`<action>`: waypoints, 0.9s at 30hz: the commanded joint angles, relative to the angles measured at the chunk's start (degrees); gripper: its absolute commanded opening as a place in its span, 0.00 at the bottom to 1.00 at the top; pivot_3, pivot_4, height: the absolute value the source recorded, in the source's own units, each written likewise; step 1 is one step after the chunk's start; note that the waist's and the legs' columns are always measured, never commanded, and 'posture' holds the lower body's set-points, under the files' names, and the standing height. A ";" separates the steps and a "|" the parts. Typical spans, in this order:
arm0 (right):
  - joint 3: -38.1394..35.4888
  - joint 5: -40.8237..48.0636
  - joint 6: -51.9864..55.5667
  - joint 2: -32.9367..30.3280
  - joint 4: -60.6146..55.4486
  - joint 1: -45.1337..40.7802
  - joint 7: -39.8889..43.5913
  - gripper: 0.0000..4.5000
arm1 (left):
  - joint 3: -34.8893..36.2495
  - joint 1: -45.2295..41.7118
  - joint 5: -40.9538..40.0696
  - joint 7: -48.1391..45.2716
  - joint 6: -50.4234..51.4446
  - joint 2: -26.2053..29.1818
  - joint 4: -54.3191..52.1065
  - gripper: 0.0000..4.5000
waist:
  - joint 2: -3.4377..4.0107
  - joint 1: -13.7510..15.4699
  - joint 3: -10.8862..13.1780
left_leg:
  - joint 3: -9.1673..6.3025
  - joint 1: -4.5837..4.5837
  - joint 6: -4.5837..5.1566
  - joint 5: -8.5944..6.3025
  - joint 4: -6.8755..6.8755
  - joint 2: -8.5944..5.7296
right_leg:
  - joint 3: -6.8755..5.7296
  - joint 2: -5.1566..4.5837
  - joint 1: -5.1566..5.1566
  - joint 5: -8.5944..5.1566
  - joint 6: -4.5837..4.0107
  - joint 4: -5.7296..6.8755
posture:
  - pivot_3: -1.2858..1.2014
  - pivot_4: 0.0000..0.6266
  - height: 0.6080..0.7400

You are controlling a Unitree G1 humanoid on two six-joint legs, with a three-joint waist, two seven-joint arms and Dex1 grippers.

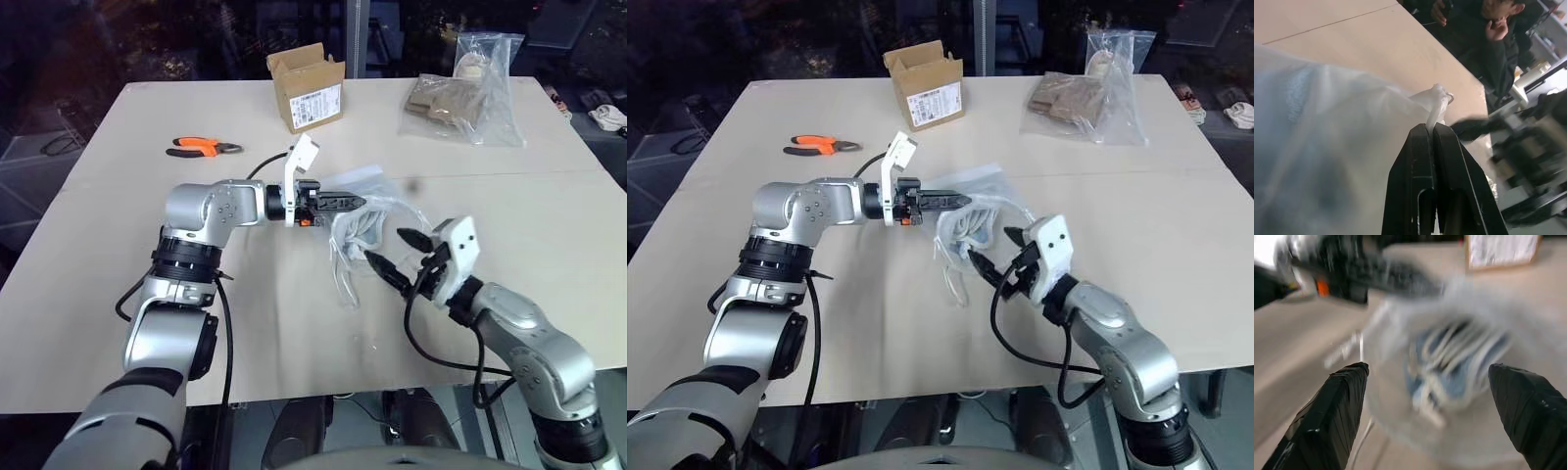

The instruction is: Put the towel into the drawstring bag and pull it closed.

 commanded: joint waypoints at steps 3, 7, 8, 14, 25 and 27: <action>-7.61 1.26 8.47 -6.82 -8.57 2.27 -3.25 0.93 | 0.79 0.33 1.61 -0.42 -2.53 1.20 -3.18 0.00 | -0.01 0.02 0.00 | -0.01 0.00 0.01 -0.01 0.00 0.00 | -0.02 0.00 0.01 0.00 0.00 -0.01 | 0.52 0.24 1.00; -7.89 -2.12 9.25 -10.50 -3.95 4.23 -3.25 0.93 | 0.49 0.80 3.40 -0.57 -5.02 1.74 -3.88 0.00 | -0.01 -0.12 0.00 | -0.01 0.04 0.02 0.00 -0.01 0.05 | -0.04 0.03 0.03 0.00 0.00 0.01 | 0.52 0.24 1.00; -7.48 -2.95 8.56 -11.07 -2.39 4.44 -2.83 0.93 | 0.05 0.88 4.19 -0.78 -5.80 2.18 -3.98 0.00 | -0.01 -0.12 0.00 | 0.00 0.04 0.02 0.00 0.00 0.05 | -0.04 0.02 0.04 0.00 0.00 0.01 | 0.52 0.24 1.00; -5.46 -7.37 4.08 -11.68 7.96 2.20 -1.33 0.93 | -1.55 2.00 7.06 -1.37 -8.12 2.85 -5.44 0.00 | -0.02 -0.13 -0.01 | 0.06 0.05 0.03 0.00 0.00 0.05 | -0.02 0.02 0.05 0.00 0.00 0.00 | 0.52 0.24 1.00; 4.55 -22.85 -9.76 -6.21 31.92 -9.87 -5.40 0.76 | -1.45 4.98 8.27 1.37 -10.07 1.78 -10.17 0.00 | -0.04 -0.25 -0.01 | 0.12 0.08 0.02 0.00 0.04 0.05 | 0.01 0.05 0.04 0.00 0.00 0.04 | 0.52 0.24 1.00; 3.46 -22.74 -10.63 -4.64 32.13 -10.18 -5.79 0.49 | -1.23 5.95 8.05 1.33 -10.26 2.15 -11.62 0.00 | -0.04 -0.12 -0.01 | 0.10 0.05 0.00 0.02 0.05 0.05 | 0.01 0.05 0.05 0.00 0.00 0.04 | 0.52 0.24 1.00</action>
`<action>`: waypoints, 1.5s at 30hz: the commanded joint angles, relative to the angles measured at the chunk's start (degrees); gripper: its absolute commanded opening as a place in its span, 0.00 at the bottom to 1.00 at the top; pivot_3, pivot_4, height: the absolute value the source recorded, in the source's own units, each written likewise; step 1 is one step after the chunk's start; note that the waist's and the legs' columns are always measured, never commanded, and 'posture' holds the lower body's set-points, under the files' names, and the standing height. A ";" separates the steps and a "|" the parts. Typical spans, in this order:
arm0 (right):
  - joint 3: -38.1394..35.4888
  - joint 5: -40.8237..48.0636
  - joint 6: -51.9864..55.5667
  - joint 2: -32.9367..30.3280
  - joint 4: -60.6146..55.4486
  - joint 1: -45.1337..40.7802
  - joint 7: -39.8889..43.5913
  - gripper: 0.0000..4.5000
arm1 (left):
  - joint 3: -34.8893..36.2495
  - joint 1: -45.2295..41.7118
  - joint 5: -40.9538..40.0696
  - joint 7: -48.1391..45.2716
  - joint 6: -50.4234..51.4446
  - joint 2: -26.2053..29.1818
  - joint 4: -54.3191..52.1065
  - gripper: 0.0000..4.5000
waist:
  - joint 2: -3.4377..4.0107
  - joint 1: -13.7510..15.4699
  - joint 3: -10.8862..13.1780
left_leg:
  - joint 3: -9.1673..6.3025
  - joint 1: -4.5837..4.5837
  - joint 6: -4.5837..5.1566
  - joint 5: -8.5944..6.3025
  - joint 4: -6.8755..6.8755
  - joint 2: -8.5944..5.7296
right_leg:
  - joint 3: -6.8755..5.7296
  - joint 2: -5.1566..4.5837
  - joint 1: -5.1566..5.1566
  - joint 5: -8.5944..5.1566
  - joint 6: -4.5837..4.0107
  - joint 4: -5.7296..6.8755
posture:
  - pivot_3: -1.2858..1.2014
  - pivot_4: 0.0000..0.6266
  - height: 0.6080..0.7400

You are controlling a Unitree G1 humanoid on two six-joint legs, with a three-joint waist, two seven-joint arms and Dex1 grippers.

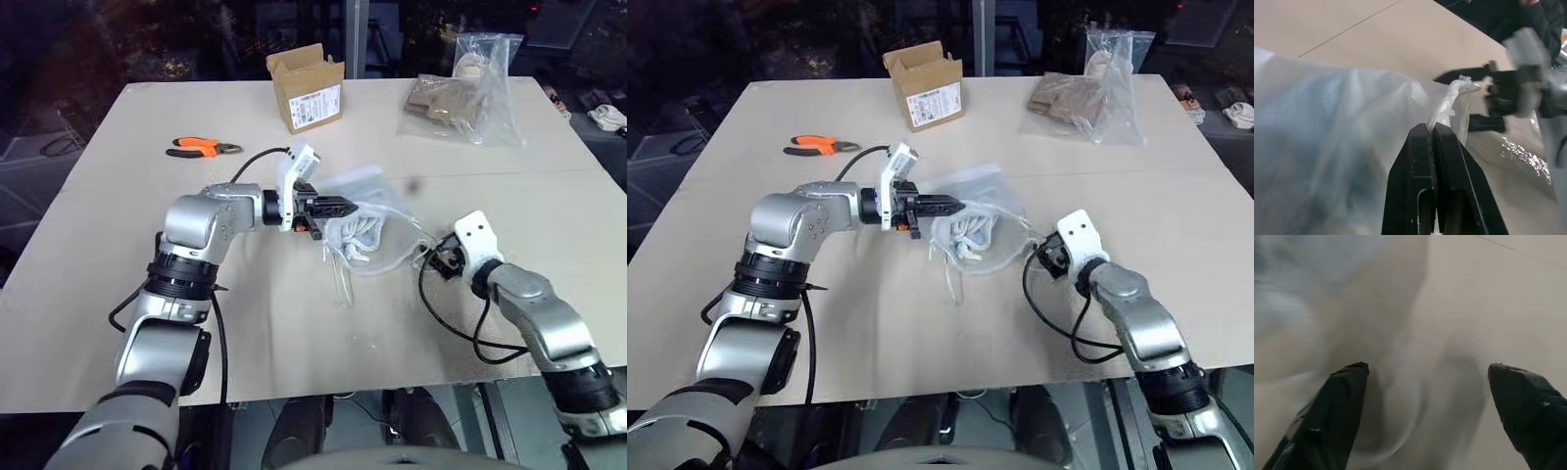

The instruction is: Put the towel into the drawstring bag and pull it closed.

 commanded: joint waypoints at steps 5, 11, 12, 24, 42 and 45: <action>-4.16 -1.64 -2.26 2.40 -2.32 1.66 -1.70 0.12 | 3.50 3.83 -1.90 -0.76 -1.25 2.03 -7.52 0.00 | 0.01 0.01 0.00 | 0.01 -0.01 -0.06 0.03 0.01 -0.02 | 0.05 -0.02 -0.01 0.00 0.00 0.00 | 0.52 0.24 1.00; -10.06 5.63 1.26 6.02 -10.25 1.24 0.09 0.02 | 4.86 4.16 -2.82 -0.13 -0.43 2.48 -7.80 0.00 | 0.01 0.02 0.01 | -0.01 0.02 0.02 -0.01 0.00 0.00 | 0.04 0.00 -0.01 0.00 0.00 0.02 | 0.52 0.24 1.00; -10.78 7.17 2.54 6.15 -12.14 0.96 0.91 0.01 | 6.05 4.21 -4.94 -1.70 0.91 3.22 -8.59 0.06 | 0.01 -0.02 0.01 | -0.02 0.02 0.02 -0.02 0.00 0.00 | 0.03 0.01 -0.01 0.00 0.00 0.03 | 0.52 0.24 1.00; -11.05 10.32 7.91 4.25 -18.26 -0.52 3.05 0.00 | 13.12 24.97 -17.70 -2.70 14.43 16.05 -27.76 0.59 | 0.06 -0.54 0.03 | -0.05 0.01 0.02 -0.02 -0.11 0.01 | 0.02 -0.06 -0.02 0.00 -0.01 -0.01 | 0.52 0.24 1.00; -12.22 11.32 10.12 2.39 -19.90 0.31 3.18 0.00 | 7.78 34.18 2.00 12.56 -11.21 6.69 -24.86 0.59 | 0.07 0.34 0.02 | -0.05 0.04 0.02 -0.02 -0.16 0.01 | 0.04 -0.09 -0.01 0.00 -0.07 -0.10 | 0.52 0.24 1.00; -12.30 11.36 10.13 2.36 -19.80 0.24 3.22 0.00 | 6.06 33.83 3.14 12.49 -12.35 5.53 -25.03 0.59 | 0.07 0.49 0.02 | -0.06 0.03 0.03 -0.02 -0.12 -0.02 | 0.01 -0.10 0.01 0.01 -0.06 -0.10 | 0.52 0.24 1.00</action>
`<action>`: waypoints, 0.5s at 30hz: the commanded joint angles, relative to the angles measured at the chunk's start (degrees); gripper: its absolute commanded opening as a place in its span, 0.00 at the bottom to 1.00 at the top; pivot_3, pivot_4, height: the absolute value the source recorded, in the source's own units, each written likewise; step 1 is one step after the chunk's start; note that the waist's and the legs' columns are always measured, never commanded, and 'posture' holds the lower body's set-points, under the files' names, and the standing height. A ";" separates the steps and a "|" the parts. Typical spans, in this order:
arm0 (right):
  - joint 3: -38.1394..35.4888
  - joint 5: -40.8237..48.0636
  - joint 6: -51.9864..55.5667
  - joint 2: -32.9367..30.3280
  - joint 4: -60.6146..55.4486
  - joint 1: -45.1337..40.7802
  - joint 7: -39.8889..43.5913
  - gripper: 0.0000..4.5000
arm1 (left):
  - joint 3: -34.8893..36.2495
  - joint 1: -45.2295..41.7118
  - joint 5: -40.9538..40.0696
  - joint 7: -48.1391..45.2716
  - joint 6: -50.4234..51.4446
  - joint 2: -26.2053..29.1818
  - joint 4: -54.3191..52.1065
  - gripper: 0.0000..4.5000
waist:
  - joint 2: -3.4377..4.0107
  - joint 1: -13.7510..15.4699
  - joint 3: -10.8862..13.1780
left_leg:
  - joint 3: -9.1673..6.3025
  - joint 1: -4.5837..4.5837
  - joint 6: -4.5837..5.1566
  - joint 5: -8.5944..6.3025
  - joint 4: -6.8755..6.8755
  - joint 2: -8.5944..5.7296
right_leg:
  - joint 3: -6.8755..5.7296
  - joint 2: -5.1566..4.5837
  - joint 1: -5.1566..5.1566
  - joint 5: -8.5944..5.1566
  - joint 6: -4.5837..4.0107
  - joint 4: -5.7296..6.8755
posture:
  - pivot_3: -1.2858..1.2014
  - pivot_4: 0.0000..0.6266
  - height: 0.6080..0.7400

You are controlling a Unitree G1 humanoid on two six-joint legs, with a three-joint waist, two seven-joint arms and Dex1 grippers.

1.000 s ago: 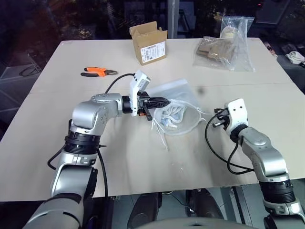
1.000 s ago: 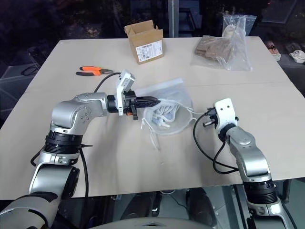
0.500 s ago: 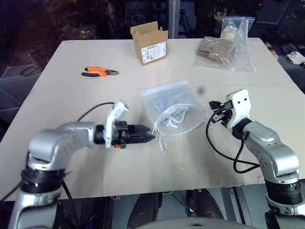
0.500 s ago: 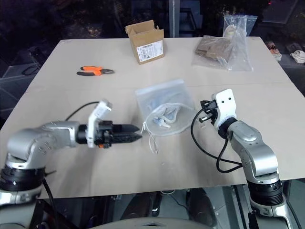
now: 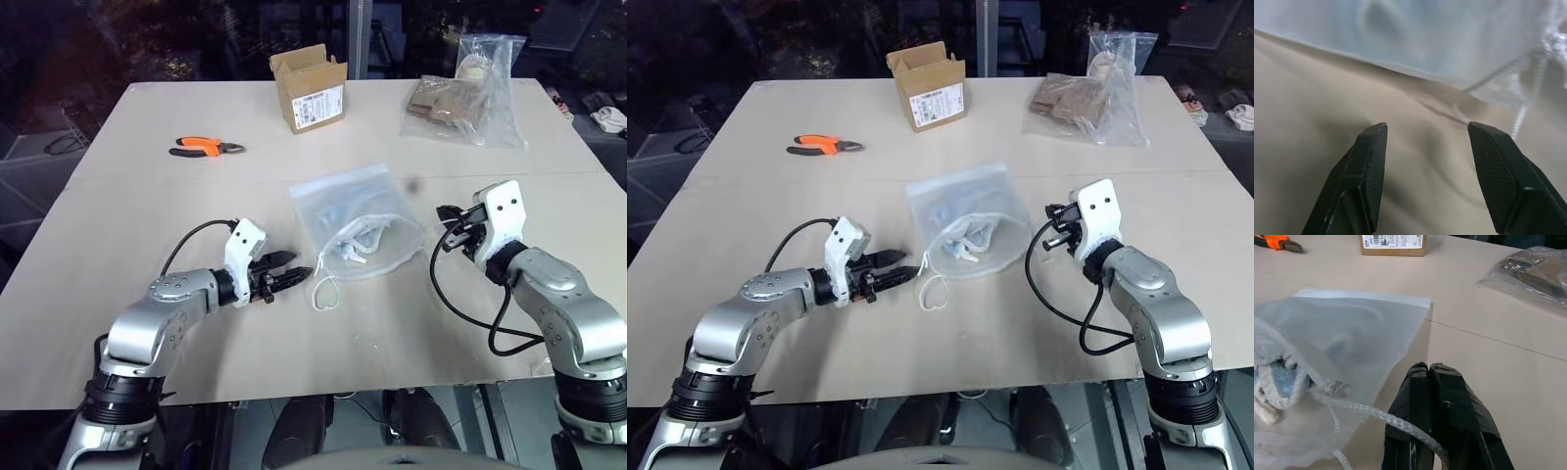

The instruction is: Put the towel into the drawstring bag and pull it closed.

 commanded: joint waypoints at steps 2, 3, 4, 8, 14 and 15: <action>-1.11 0.36 -0.53 -0.42 -2.03 -0.29 0.28 0.00 | -2.32 -1.09 1.91 0.07 -2.84 -1.23 -0.75 0.59 | 0.00 -0.13 0.00 | 0.02 0.00 0.00 0.00 0.00 0.00 | 0.01 0.00 0.00 0.00 0.00 0.00 | 0.52 0.24 1.00; -1.11 0.37 -0.45 -0.41 -2.16 -0.22 0.24 0.00 | -3.11 -1.40 2.72 0.26 -3.47 -1.76 -0.22 0.59 | 0.00 -0.18 0.00 | 0.02 0.00 0.00 0.00 0.00 0.00 | 0.01 0.01 -0.01 0.00 0.01 -0.01 | 0.52 0.24 1.00; -1.10 0.37 -0.36 -0.41 -2.29 -0.18 0.19 0.00 | -3.87 -1.87 3.17 0.47 -3.77 -2.45 0.24 0.59 | 0.00 -0.20 0.00 | 0.02 0.00 0.00 0.00 -0.01 0.01 | 0.01 0.01 -0.01 0.00 0.01 0.00 | 0.52 0.24 1.00; -1.17 0.38 -0.15 -0.55 -2.53 -0.06 0.14 0.00 | -6.54 -3.88 6.47 2.62 -5.71 -5.50 2.71 0.59 | 0.00 -0.20 0.00 | 0.00 0.01 0.00 0.00 -0.01 0.01 | -0.02 0.03 0.00 0.01 0.02 0.00 | 0.52 0.24 1.00; -1.97 0.55 -0.12 -0.35 -3.04 -0.28 -0.42 0.00 | -9.66 -5.28 13.46 8.41 -6.81 -7.96 5.37 0.26 | 0.00 -0.25 0.00 | 0.02 0.01 0.00 0.00 -0.01 0.01 | -0.01 0.03 0.00 0.01 0.02 0.00 | 0.52 0.24 1.00; -2.37 0.86 -0.53 -0.02 -3.11 -0.48 -0.48 0.00 | -9.76 -5.44 14.39 9.63 -6.82 -8.38 5.28 0.15 | 0.00 -0.24 0.00 | 0.01 0.01 0.00 0.00 -0.01 0.01 | -0.01 0.03 0.00 0.01 0.02 0.00 | 0.52 0.24 1.00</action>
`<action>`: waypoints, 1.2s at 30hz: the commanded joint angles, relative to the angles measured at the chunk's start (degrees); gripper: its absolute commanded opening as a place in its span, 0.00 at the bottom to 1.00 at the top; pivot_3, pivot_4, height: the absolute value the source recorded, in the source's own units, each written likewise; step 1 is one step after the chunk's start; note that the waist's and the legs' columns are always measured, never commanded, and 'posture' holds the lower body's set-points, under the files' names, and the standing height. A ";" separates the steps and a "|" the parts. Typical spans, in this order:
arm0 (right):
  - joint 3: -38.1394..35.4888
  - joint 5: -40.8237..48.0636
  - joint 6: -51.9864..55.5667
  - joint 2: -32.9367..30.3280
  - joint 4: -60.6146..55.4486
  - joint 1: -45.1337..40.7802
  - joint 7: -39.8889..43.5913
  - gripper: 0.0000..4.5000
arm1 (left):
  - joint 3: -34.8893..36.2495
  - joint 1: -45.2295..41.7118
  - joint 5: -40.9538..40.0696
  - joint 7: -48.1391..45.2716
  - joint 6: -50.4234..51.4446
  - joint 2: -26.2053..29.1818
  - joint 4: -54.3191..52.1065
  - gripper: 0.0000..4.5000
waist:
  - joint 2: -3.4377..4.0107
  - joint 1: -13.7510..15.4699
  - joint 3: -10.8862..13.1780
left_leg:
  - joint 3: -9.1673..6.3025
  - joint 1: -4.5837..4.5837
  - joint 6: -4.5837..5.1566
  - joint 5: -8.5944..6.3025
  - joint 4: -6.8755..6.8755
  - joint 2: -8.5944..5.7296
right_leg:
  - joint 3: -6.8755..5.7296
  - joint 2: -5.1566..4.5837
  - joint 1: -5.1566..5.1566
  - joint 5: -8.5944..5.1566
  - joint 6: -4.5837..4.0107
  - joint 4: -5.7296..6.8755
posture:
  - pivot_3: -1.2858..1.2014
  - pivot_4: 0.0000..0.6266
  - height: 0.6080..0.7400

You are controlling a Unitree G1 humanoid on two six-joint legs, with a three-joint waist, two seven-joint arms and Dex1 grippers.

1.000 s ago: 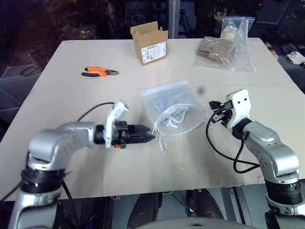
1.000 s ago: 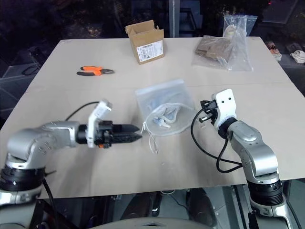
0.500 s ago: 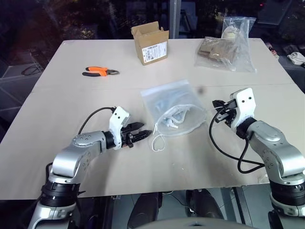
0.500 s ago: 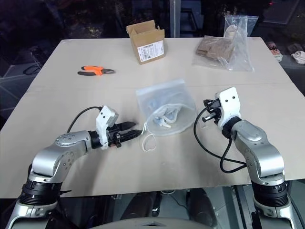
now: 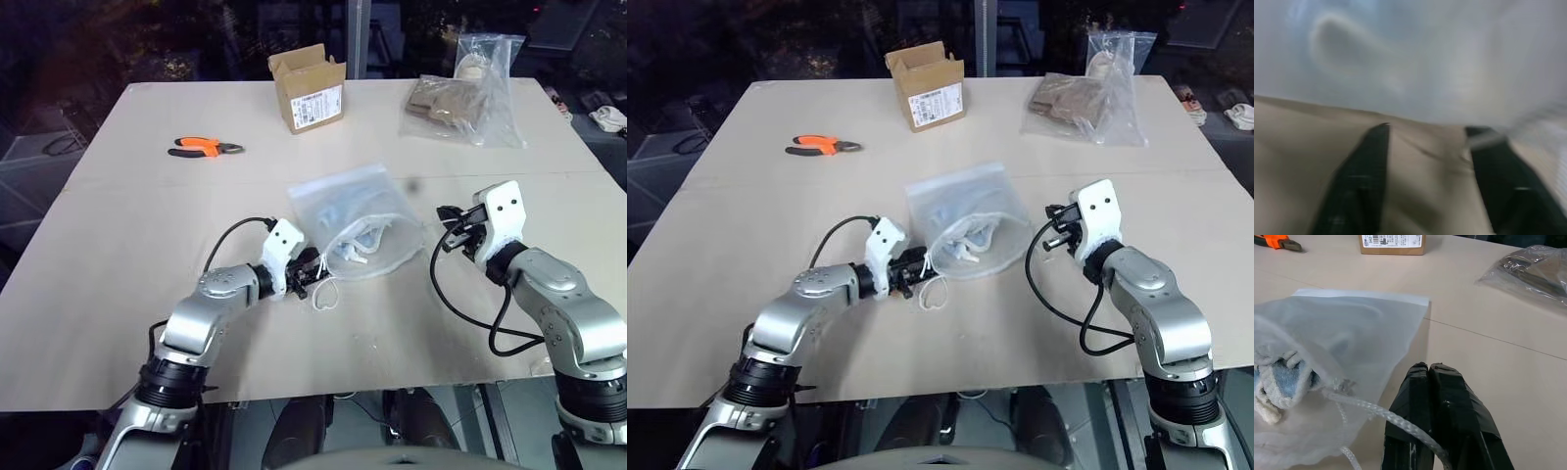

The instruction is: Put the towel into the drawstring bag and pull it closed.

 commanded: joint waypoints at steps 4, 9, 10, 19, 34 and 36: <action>-3.62 3.74 -2.91 1.38 -4.50 -1.88 1.05 0.00 | 2.93 -1.93 6.44 12.18 -1.19 -4.43 -0.05 0.02 | 0.00 0.06 0.00 | -0.01 0.01 0.00 0.00 0.02 0.00 | -0.01 0.00 0.03 0.00 0.01 0.01 | 0.52 0.24 1.00; -8.24 8.25 -3.27 1.54 -6.49 -8.00 0.72 0.00 | 14.23 -5.91 11.84 26.82 -6.71 -5.14 2.42 0.02 | -0.02 -0.25 0.01 | -0.04 0.00 0.00 0.00 0.03 0.05 | -0.03 0.05 -0.02 0.02 0.04 0.04 | 0.52 0.24 1.00; -9.31 8.80 -2.80 1.05 -6.14 -9.76 0.35 0.00 | 15.58 -7.34 12.75 28.08 -8.45 -4.26 3.56 0.02 | -0.02 -0.21 0.01 | -0.06 0.02 0.00 0.00 0.03 0.05 | -0.06 0.06 -0.01 0.03 0.04 0.07 | 0.52 0.24 1.00; -12.41 4.83 -5.03 -11.23 5.70 -29.85 0.88 0.00 | 17.94 -38.48 17.87 29.05 -26.08 7.51 30.14 0.02 | -0.12 1.34 0.06 | -0.10 -0.10 -0.05 0.03 0.12 -0.21 | -0.14 -0.06 0.05 0.05 0.10 -0.06 | 0.52 0.24 1.00; -21.39 -11.48 -14.37 -22.50 28.59 -33.51 -13.91 0.00 | 25.77 -47.66 13.58 34.45 -26.63 15.87 61.27 0.02 | -0.14 -0.23 0.07 | 0.13 -0.12 0.06 -0.04 -0.01 -0.17 | 0.02 -0.10 -0.15 0.05 0.17 0.07 | 0.52 0.24 1.00; -21.00 -12.02 -17.26 -23.68 32.86 -34.37 -14.34 0.00 | 26.09 -49.32 12.88 35.27 -27.49 16.56 64.56 0.02 | -0.15 -0.22 0.07 | 0.14 -0.12 0.06 -0.04 0.01 -0.18 | 0.02 -0.09 -0.15 0.07 0.20 0.09 | 0.52 0.24 1.00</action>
